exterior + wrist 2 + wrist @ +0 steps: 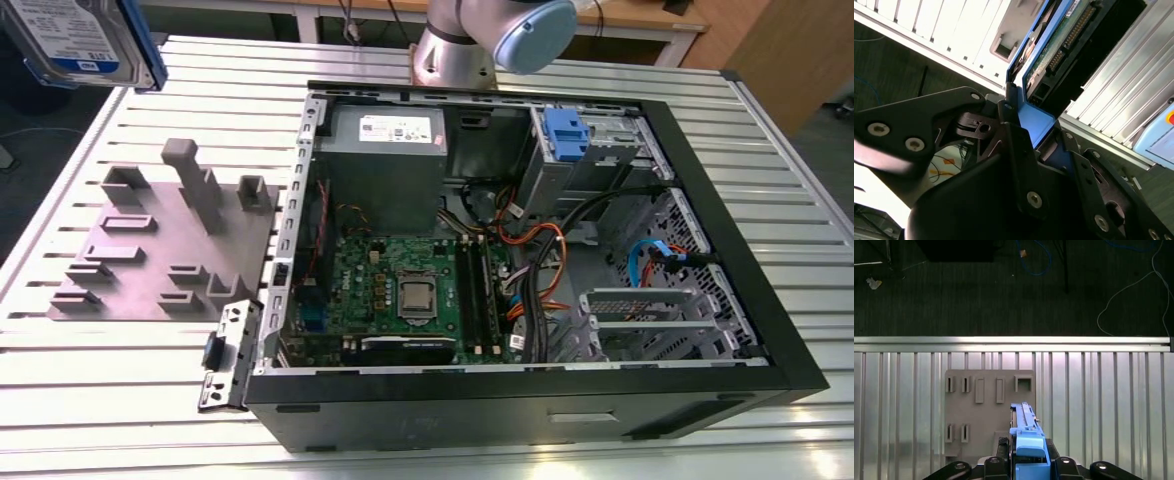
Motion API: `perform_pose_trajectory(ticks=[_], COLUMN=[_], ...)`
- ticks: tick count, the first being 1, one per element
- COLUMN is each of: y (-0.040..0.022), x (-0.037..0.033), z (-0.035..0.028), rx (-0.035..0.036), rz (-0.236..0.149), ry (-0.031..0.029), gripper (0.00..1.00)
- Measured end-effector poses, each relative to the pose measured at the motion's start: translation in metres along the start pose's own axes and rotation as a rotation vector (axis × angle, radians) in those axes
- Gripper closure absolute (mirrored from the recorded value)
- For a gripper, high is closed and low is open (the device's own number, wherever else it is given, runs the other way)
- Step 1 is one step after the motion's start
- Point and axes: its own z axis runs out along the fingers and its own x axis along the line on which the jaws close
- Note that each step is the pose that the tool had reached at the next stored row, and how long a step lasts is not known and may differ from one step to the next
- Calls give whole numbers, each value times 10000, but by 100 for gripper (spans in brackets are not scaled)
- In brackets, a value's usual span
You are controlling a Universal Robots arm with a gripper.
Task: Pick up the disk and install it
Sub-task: 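Pick up the disk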
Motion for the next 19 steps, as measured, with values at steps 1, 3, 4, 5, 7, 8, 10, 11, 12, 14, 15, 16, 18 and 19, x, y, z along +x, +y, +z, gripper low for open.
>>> perform_pose_trajectory(ticks=[1,3,4,5,7,8,10,11,12,14,15,16,18,19], y=[-8,-20,-24,-29,-39,-43,-50,-53,-56,-61,-64,-66,-71,-74], x=[0,-1,-1,-1,-1,-1,-1,-1,-1,-1,-1,-1,-1,-1], z=[0,-1,-1,-1,-1,-1,-1,-1,-1,-2,-2,-1,-2,-2], rx=[0,0,0,0,0,0,0,0,1,-1,0,0,-1,0], rz=[1,1,1,0,0,0,0,0,0,0,0,0,0,0], ry=[0,0,0,0,0,0,0,0,0,1,0,0,1,0], gripper=[63,63,63,63,63,63,63,63,63,63,63,63,63,63])
